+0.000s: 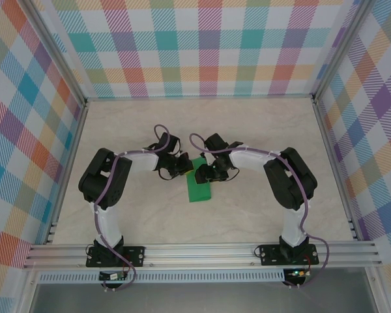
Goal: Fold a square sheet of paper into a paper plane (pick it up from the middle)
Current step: Hold the square sheet of paper at the center of the table, then fold the square sheet of paper in half at the center of the table.
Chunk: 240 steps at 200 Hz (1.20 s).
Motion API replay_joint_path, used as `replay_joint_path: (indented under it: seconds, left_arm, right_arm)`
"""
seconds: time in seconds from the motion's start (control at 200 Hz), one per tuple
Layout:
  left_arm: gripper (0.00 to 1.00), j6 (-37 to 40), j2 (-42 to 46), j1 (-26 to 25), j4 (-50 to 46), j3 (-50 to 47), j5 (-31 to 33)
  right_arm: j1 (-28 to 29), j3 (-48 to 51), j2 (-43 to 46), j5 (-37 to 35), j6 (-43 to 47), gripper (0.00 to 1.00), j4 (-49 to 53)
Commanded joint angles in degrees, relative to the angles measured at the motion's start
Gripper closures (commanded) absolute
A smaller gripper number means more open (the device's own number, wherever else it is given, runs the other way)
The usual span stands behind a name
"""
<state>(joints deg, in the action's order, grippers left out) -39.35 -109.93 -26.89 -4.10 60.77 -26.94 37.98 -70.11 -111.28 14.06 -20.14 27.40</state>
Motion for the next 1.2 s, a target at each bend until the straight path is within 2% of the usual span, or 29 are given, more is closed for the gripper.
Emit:
replay_joint_path:
  seconds: [0.0,0.326,0.436,0.556,0.866,1.022,1.197]
  left_arm:
    - [1.0,1.8,-1.3,-0.8,-5.0,1.5,2.2]
    - [1.0,2.6,-1.7,-0.8,-7.1,1.4,3.4]
    - [1.0,2.6,-1.5,-0.8,-7.1,1.4,3.5]
    - [1.0,2.7,-1.3,-0.7,-7.2,1.5,3.4]
    - [1.0,2.7,-1.1,-0.8,-7.5,2.4,2.1]
    - [1.0,2.7,0.7,-0.8,-7.9,4.2,0.7]
    - [0.93,1.4,3.8,-0.8,-6.7,5.0,-0.9]
  right_arm:
    - [0.4,2.2,-5.0,-2.0,-0.6,0.38,-3.9]
    - [-4.6,3.6,2.9,6.6,-14.7,0.38,-7.4]
    - [-5.8,2.5,1.7,10.6,-16.0,0.4,-7.2]
    - [-6.7,0.7,-0.8,13.0,-16.7,0.47,-6.6]
    - [-8.4,-0.2,-2.9,13.5,-15.0,0.54,-6.1]
    - [-8.4,0.3,-4.6,11.2,-12.4,0.56,-4.1]
    - [-7.8,0.4,-6.7,7.4,-10.4,0.54,-2.0]
